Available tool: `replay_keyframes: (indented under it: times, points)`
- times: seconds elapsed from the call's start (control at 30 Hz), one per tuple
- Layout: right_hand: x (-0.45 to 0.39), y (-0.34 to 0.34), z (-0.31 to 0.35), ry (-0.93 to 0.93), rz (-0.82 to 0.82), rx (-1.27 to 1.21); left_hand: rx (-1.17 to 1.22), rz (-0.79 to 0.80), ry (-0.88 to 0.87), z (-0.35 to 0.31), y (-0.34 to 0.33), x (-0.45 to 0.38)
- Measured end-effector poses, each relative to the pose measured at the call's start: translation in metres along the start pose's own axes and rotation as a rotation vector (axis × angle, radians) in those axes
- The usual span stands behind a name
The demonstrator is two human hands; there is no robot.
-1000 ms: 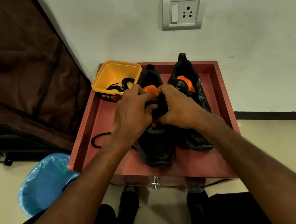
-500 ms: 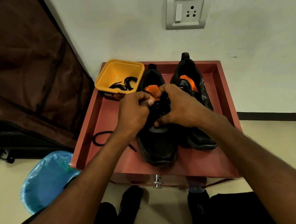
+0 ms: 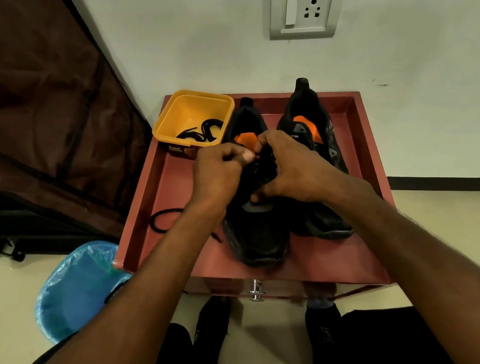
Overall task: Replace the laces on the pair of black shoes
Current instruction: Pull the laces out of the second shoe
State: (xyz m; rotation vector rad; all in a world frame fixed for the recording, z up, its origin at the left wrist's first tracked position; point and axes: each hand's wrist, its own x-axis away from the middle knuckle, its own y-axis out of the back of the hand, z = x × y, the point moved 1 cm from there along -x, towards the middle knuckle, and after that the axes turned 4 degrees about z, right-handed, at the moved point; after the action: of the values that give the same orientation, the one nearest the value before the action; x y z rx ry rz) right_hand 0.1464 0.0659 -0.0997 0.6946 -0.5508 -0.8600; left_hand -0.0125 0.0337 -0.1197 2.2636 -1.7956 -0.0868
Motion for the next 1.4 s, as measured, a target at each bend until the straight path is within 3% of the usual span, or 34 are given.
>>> replay_keyframes:
  times: [0.07,0.13,0.2,0.4,0.5,0.53,0.67,0.73,0.8,0.93,1.0,1.07,1.17,1.23,1.3,1.4]
  points:
    - [0.001,0.001,0.000,-0.007,0.007,0.001,0.361,0.025,0.254,0.004,0.002,-0.003]
    - [0.002,0.002,0.000,-0.011,0.008,-0.003,0.444,0.065,0.326,0.003,0.006,-0.006]
    - [0.002,0.002,0.000,-0.009,0.000,0.002,0.270,0.117,0.222,0.000,0.008,-0.005]
    - [0.002,0.003,-0.001,-0.024,0.001,-0.001,-0.637,0.041,-0.435,-0.008,0.003,0.000]
    - [0.003,0.002,-0.001,-0.018,0.007,-0.006,-0.781,0.036,-0.502,-0.011,0.000,0.000]
    - [0.003,0.002,-0.001,-0.017,0.009,-0.004,-0.669,0.034,-0.437,-0.010,-0.001,0.000]
    - [0.003,0.004,0.000,-0.024,0.001,-0.015,0.300,-0.047,0.059,-0.013,0.001,-0.001]
    - [0.003,0.004,-0.001,-0.026,-0.002,-0.026,0.404,-0.100,0.117,-0.013,-0.002,0.000]
    - [0.003,0.003,-0.002,-0.022,-0.006,-0.022,0.163,-0.078,-0.036,-0.014,0.001,-0.001]
    - [0.003,0.001,0.000,-0.021,-0.006,-0.004,-0.727,-0.023,-0.373,-0.011,0.006,0.001]
    - [0.003,0.001,0.002,-0.018,-0.002,0.006,-0.819,-0.076,-0.450,-0.010,0.005,0.004]
    - [0.003,0.001,0.005,-0.016,0.006,0.020,-0.572,-0.103,-0.450,-0.013,0.003,0.007]
    - [0.003,0.003,0.004,-0.038,0.017,0.034,0.214,-0.100,-0.246,-0.036,0.009,0.009]
    - [0.002,0.004,0.003,-0.052,0.024,0.035,0.425,-0.109,-0.156,-0.048,0.011,0.012]
    - [0.002,0.004,0.002,-0.051,0.023,0.041,0.232,-0.143,-0.188,-0.046,0.012,0.010]
    - [0.002,0.002,0.003,-0.037,0.021,0.048,-0.404,-0.114,-0.346,-0.025,0.014,0.002]
